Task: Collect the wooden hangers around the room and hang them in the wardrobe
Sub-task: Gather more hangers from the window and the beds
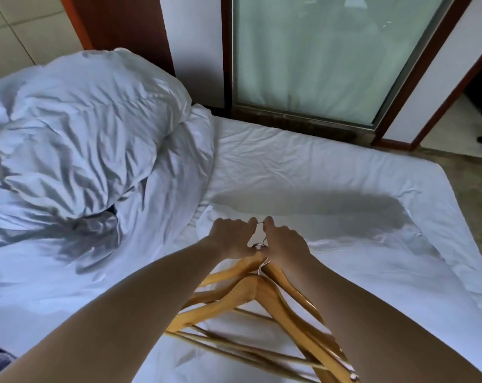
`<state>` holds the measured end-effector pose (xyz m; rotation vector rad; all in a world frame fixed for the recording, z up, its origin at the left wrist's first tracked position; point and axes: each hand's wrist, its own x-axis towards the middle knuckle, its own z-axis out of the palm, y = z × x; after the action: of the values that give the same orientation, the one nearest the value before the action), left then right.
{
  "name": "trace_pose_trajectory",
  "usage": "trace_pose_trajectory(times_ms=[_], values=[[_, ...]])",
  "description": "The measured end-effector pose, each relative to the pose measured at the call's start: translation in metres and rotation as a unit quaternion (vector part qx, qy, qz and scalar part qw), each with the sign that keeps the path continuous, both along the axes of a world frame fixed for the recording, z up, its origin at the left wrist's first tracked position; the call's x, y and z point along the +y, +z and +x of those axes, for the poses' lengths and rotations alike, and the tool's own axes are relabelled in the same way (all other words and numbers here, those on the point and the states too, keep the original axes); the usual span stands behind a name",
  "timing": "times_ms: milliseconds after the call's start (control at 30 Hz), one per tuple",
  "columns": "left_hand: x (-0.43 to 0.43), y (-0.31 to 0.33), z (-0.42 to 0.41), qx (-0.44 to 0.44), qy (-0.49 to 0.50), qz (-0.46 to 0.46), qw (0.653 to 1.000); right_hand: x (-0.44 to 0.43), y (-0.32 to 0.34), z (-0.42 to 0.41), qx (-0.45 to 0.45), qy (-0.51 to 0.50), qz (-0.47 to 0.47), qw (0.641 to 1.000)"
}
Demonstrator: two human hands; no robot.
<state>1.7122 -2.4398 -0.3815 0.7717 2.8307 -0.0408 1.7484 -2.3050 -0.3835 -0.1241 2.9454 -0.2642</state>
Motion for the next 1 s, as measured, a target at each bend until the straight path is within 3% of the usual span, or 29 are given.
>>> trace_pose_trajectory(times_ms=[133, 367, 600, 1000], values=[[0.010, -0.030, -0.017, 0.020, 0.024, 0.028, 0.999, 0.009, -0.021, -0.020, -0.014, -0.017, -0.015, 1.000], [0.029, -0.048, -0.050, 0.029, 0.017, 0.001, 0.999, 0.026, -0.040, -0.051, -0.037, -0.041, -0.003, 0.998], [0.032, -0.071, -0.069, -0.037, 0.015, 0.006, 0.999, 0.032, -0.062, -0.063, -0.034, -0.076, -0.017, 0.996], [-0.018, -0.054, -0.076, -0.064, -0.001, -0.003, 0.998, 0.019, -0.044, -0.069, -0.063, -0.054, 0.061, 0.995]])
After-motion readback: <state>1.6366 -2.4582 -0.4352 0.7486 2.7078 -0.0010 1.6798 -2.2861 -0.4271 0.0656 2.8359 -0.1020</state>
